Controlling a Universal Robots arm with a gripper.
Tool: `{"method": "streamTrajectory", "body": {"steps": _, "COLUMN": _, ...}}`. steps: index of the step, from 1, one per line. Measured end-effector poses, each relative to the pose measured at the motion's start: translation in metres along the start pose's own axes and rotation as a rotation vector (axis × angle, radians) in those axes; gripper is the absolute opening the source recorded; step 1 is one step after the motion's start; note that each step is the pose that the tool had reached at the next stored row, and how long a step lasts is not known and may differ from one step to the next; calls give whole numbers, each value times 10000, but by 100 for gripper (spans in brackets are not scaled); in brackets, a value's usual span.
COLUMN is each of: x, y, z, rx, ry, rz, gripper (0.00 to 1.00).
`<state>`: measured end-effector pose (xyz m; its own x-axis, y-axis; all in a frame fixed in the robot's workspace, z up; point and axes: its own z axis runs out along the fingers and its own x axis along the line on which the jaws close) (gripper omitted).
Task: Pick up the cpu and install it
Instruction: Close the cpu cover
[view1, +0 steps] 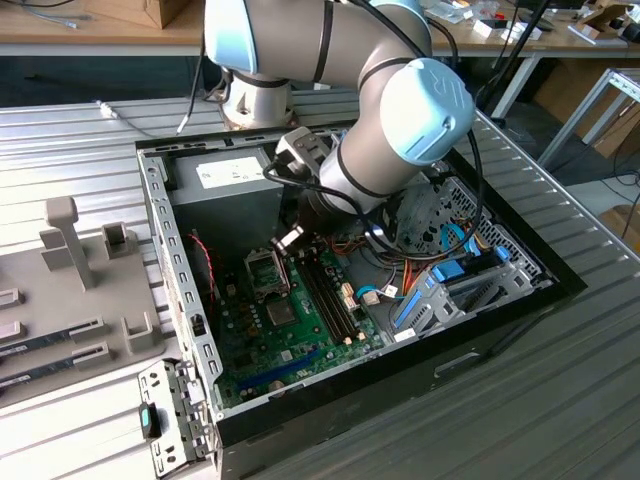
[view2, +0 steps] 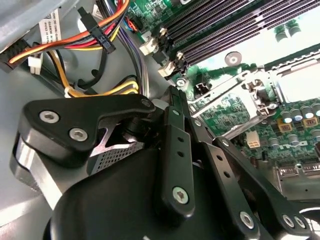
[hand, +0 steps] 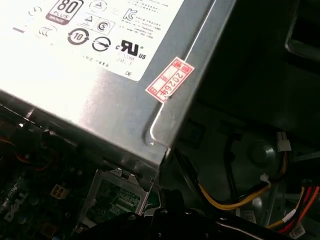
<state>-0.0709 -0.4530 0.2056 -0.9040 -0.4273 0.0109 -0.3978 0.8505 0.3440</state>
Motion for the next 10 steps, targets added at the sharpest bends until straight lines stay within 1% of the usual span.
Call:
{"method": "streamTrajectory", "body": {"steps": 6, "x": -38, "y": 41, "z": 61, "rx": -1, "ry": 8, "rz": -25, "gripper": 11}}
{"method": "streamTrajectory", "body": {"steps": 10, "x": -37, "y": 51, "z": 90, "rx": 0, "ry": 14, "rz": -40, "gripper": 11}}
